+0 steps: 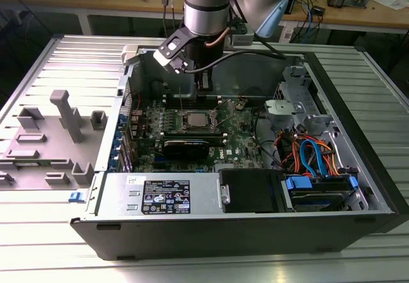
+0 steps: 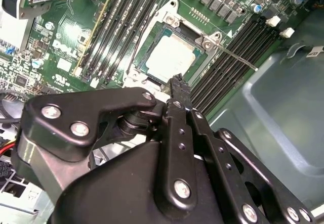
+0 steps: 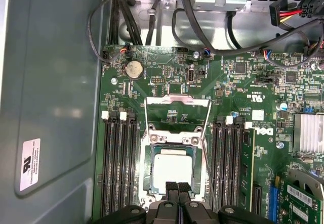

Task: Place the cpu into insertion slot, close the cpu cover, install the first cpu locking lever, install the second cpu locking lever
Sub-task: 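Close the cpu cover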

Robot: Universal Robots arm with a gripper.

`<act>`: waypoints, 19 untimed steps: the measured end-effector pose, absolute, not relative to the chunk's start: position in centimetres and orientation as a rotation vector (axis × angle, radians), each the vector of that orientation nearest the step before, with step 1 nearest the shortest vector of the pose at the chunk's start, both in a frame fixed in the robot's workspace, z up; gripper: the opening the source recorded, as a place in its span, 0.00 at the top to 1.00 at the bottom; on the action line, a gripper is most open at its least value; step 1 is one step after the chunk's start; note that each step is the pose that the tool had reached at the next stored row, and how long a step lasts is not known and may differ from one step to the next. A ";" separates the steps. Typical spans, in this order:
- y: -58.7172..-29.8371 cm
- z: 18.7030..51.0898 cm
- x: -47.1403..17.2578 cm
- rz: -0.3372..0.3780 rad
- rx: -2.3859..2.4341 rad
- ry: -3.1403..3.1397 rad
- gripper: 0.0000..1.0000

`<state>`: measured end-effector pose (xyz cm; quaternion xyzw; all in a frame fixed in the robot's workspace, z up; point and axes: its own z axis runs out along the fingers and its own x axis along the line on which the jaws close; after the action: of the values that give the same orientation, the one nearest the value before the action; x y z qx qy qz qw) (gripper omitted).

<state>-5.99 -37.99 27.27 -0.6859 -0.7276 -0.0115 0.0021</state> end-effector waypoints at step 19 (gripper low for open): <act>-38.0 27.3 -4.7 -0.036 -2.152 -2.283 0.89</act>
<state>-4.75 -37.99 27.26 -0.6859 -0.7276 -0.0115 0.0021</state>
